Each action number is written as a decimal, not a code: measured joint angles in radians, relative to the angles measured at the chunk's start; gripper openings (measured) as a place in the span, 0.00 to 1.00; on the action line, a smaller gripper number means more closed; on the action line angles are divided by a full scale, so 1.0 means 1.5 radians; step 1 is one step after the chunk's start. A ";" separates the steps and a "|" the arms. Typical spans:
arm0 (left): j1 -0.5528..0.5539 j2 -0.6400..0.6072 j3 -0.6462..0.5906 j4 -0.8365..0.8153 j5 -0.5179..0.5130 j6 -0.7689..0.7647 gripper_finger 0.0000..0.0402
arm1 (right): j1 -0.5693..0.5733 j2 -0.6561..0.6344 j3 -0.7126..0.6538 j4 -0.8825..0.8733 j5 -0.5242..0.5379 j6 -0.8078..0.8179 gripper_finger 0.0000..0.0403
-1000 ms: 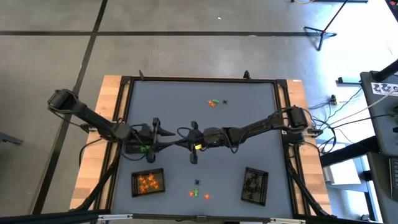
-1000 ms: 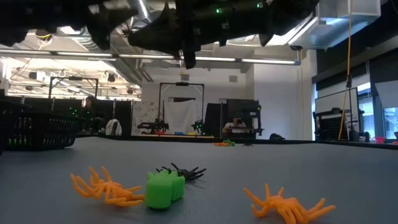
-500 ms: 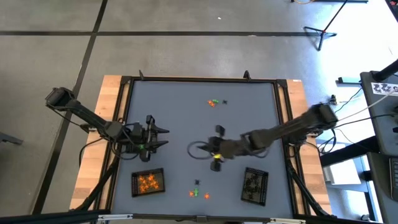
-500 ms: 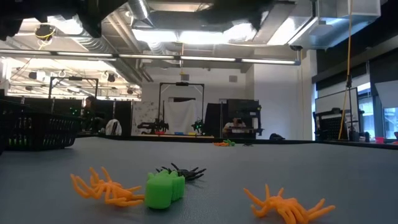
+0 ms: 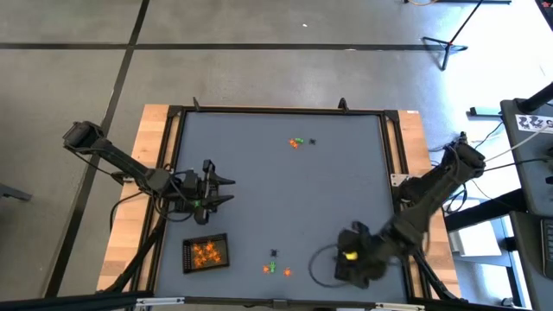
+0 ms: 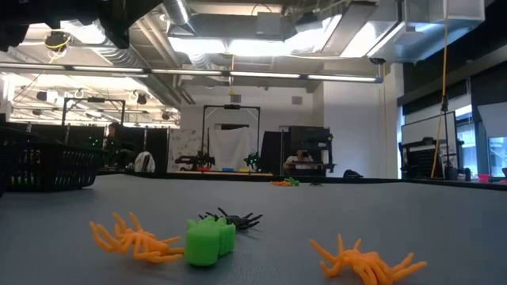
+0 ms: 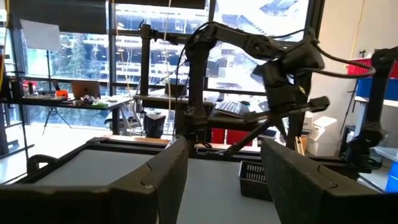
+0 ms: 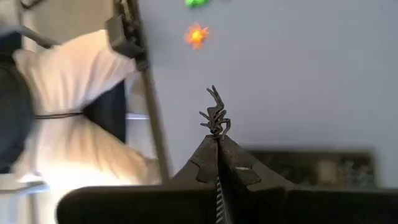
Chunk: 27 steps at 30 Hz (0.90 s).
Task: Sort Halloween decoration
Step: Put the black spider toy into the bottom right black bin
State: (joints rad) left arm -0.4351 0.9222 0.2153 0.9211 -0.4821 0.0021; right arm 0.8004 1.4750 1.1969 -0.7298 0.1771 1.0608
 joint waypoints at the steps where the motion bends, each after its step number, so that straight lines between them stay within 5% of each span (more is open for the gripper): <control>1: 0.000 0.000 0.000 0.000 -0.003 0.000 0.48 | 0.019 0.000 0.000 -0.001 0.009 0.036 0.00; 7: 0.000 0.000 0.000 0.005 -0.005 0.001 0.48 | 0.103 0.000 0.000 -0.052 0.075 0.221 0.04; 15: 0.001 0.000 0.000 0.005 -0.005 0.000 0.48 | 0.114 0.000 0.000 -0.180 0.061 0.318 0.27; 19: 0.001 0.000 0.000 0.005 -0.005 0.001 0.48 | 0.082 0.000 0.000 -0.226 0.076 0.293 0.35; 27: 0.001 0.000 0.000 0.002 -0.005 0.000 0.48 | -0.104 0.000 0.000 -0.237 0.260 0.044 0.38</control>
State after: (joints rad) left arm -0.4343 0.9222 0.2153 0.9241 -0.4896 0.0021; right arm 0.6446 1.4750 1.1969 -1.0848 0.5672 1.1274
